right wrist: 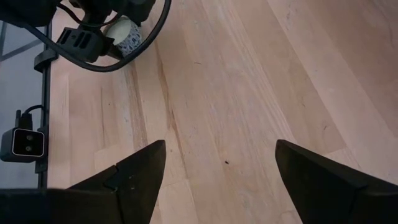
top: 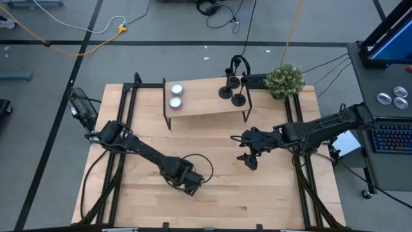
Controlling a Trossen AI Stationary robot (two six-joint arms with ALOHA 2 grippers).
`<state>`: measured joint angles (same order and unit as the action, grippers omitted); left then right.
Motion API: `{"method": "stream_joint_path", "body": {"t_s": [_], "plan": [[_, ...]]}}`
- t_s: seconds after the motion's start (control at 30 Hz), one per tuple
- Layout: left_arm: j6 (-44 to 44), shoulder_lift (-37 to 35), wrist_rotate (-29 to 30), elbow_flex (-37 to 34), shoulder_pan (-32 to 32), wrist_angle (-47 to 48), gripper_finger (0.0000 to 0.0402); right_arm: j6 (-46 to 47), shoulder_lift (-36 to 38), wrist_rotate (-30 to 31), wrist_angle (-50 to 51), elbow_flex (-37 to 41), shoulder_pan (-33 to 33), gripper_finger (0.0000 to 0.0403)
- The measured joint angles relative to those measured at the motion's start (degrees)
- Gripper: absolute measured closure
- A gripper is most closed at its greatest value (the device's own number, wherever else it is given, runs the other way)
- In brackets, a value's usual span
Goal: Pick & Place candle stick holders
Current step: Put the blue candle on the shelf
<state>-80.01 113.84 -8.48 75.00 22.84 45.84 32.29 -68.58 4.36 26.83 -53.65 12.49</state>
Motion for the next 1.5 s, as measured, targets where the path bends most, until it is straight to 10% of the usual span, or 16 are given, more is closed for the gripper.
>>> {"method": "stream_joint_path", "body": {"t_s": [1.5], "plan": [[-0.2,0.2,-0.4,-0.1,0.1,1.1,0.0118,-0.2,0.0,0.0,0.0,0.0,0.0,0.0110]]}}
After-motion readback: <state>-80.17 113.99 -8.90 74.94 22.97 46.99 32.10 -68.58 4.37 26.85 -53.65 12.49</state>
